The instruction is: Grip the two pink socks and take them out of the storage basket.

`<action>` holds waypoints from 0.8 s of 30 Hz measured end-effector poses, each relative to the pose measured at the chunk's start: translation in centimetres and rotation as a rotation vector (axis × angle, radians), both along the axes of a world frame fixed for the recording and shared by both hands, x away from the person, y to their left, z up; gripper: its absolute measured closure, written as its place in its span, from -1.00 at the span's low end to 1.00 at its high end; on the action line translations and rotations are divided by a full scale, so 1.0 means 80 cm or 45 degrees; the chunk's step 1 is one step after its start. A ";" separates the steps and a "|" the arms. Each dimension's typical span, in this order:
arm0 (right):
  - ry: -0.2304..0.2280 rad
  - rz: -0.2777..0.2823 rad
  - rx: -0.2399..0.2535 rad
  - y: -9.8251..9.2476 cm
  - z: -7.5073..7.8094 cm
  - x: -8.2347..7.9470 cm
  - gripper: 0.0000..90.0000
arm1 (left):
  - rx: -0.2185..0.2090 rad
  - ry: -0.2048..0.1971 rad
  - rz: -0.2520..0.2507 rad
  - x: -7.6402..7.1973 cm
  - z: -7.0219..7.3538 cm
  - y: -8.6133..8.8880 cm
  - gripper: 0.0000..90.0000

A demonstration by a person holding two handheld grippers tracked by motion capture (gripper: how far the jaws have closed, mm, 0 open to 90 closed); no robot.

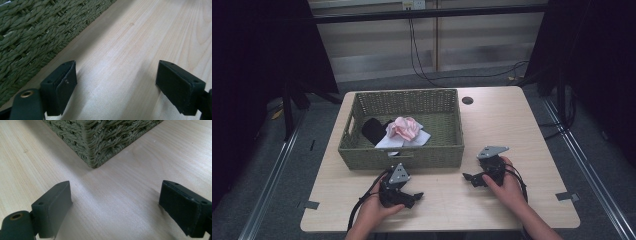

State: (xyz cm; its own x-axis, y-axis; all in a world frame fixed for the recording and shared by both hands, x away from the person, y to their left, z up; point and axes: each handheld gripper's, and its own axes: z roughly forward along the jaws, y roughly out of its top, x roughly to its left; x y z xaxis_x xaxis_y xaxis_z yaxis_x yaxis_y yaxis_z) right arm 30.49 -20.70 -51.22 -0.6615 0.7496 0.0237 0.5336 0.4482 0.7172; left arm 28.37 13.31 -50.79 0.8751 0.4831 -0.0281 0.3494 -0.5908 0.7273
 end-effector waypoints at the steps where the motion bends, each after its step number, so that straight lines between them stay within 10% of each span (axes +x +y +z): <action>1: 0.000 0.000 0.000 0.000 0.000 0.000 -0.77 | 0.000 0.000 0.000 0.000 0.000 0.000 -0.63; 24: 0.010 -0.006 0.000 0.001 0.000 0.001 -0.77 | -0.020 0.060 0.020 -0.003 0.048 0.003 -0.52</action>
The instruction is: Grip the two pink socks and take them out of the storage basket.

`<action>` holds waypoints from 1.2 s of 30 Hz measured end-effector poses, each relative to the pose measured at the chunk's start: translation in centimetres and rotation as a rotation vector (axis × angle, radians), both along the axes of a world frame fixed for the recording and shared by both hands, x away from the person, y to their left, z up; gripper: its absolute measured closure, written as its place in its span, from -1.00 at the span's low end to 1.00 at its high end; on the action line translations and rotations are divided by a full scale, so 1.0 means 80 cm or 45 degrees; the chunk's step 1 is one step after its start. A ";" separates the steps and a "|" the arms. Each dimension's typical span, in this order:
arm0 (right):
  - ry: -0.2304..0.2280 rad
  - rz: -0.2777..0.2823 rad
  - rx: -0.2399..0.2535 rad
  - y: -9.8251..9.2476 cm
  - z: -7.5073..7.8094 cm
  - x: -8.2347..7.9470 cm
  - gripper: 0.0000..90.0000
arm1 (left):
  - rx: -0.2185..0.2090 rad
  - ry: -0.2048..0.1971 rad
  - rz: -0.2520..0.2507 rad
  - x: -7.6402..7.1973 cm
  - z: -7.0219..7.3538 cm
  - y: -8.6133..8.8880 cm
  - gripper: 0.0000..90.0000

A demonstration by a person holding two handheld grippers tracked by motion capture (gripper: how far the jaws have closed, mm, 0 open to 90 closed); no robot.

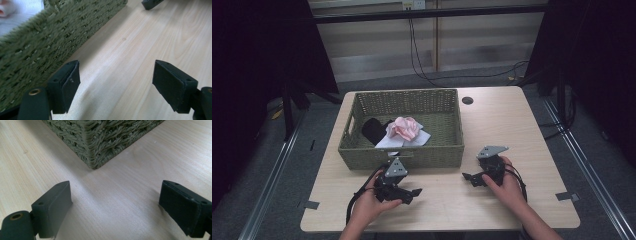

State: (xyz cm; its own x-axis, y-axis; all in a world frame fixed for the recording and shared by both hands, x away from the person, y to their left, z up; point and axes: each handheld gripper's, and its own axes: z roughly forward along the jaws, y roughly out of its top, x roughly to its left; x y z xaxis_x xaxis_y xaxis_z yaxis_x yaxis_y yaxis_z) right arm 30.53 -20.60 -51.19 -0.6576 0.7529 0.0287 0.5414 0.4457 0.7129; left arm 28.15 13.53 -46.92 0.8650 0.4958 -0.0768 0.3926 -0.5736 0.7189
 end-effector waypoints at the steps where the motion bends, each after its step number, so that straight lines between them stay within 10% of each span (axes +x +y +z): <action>1: 0.001 -0.001 0.000 0.000 0.000 0.000 -0.77 | 0.007 0.005 -0.003 0.001 0.004 0.000 -0.52; 36: 0.006 -0.002 0.000 0.001 0.000 0.000 -0.77 | -0.018 0.112 0.010 0.077 0.137 0.020 -0.48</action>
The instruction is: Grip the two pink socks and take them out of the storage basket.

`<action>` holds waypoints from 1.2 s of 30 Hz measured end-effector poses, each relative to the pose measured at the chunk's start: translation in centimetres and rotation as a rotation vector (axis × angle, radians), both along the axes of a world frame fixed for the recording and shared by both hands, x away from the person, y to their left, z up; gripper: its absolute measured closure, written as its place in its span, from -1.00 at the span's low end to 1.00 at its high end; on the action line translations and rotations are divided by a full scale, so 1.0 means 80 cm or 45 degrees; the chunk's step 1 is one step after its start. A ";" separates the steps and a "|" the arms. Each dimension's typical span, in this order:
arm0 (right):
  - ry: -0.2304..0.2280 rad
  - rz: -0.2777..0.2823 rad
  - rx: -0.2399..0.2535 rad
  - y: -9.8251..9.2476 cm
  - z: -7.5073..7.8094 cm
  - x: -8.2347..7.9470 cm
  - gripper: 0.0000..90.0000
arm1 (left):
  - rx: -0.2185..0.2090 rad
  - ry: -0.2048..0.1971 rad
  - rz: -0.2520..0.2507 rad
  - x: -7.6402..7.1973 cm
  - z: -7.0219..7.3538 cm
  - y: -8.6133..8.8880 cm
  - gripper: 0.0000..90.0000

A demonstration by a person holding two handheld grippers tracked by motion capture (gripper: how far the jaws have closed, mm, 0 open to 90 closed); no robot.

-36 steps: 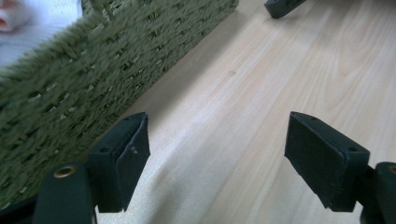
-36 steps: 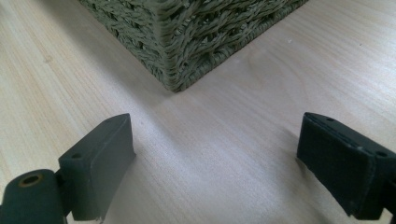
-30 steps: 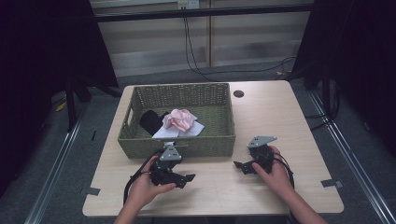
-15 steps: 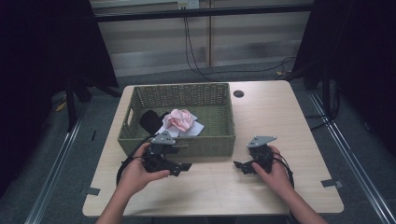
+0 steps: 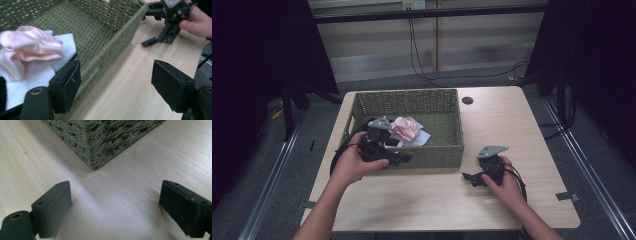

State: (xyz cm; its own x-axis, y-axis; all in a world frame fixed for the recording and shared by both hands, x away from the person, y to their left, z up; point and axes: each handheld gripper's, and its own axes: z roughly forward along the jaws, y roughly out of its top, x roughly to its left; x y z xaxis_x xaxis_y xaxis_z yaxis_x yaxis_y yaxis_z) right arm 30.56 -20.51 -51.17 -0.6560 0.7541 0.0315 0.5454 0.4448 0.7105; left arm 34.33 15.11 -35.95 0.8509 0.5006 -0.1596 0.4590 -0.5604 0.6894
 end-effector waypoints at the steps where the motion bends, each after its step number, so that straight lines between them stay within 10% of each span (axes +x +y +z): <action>1: 0.002 -0.002 0.001 0.000 0.000 0.000 -0.77 | -0.008 0.001 0.011 0.005 0.003 0.001 -0.47; 36: -0.007 0.015 0.005 0.002 0.000 0.002 -0.77 | 0.203 0.089 0.258 0.133 -0.027 0.009 -0.41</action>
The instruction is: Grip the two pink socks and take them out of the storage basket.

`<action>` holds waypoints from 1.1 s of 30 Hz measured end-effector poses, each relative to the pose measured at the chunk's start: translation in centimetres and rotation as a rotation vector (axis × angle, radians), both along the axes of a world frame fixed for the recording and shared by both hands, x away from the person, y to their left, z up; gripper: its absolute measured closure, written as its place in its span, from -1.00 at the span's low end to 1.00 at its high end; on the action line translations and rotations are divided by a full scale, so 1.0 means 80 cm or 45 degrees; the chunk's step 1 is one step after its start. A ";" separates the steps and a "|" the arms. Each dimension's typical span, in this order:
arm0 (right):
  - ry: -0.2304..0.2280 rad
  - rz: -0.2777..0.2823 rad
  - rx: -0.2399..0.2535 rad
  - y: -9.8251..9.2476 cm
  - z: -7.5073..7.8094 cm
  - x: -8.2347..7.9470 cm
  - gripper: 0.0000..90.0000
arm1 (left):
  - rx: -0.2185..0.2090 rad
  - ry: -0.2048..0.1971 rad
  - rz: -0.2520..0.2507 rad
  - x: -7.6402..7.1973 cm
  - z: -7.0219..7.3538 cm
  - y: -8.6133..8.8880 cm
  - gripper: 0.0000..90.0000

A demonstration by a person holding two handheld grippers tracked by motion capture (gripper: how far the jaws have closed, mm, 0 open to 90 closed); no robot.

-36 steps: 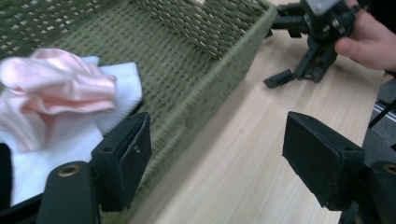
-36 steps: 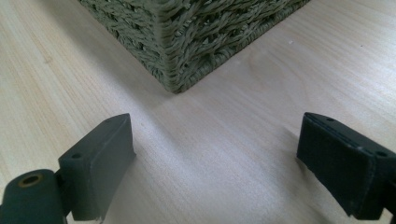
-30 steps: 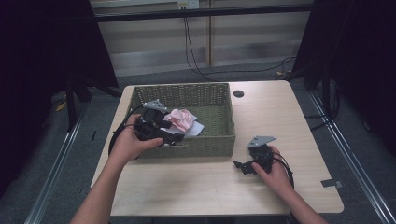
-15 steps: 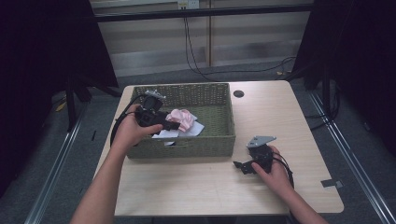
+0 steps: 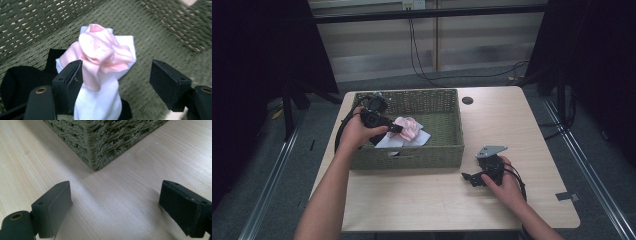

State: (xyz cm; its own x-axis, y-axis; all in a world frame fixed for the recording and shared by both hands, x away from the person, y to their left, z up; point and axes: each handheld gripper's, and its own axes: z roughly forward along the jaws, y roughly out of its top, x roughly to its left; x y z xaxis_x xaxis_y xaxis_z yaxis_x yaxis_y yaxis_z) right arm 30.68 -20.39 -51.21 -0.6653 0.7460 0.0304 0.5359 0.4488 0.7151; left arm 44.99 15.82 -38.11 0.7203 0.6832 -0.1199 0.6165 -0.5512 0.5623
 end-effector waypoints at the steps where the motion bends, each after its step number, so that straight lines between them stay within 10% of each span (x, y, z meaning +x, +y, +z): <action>1: -0.002 0.001 0.000 0.000 0.000 0.000 -0.77 | 0.007 0.004 0.006 0.003 -0.003 0.000 -0.41; 20: -0.001 0.007 0.001 0.001 0.000 0.001 -0.77 | 0.057 0.092 0.080 0.044 -0.027 -0.022 -0.12; 28: -0.011 0.015 -0.002 0.001 0.000 0.001 -0.77 | 0.123 0.084 0.094 0.046 -0.023 -0.021 0.68; 33: -0.012 0.021 0.000 0.001 -0.001 0.002 -0.77 | 0.133 0.080 0.077 0.041 -0.005 -0.020 0.84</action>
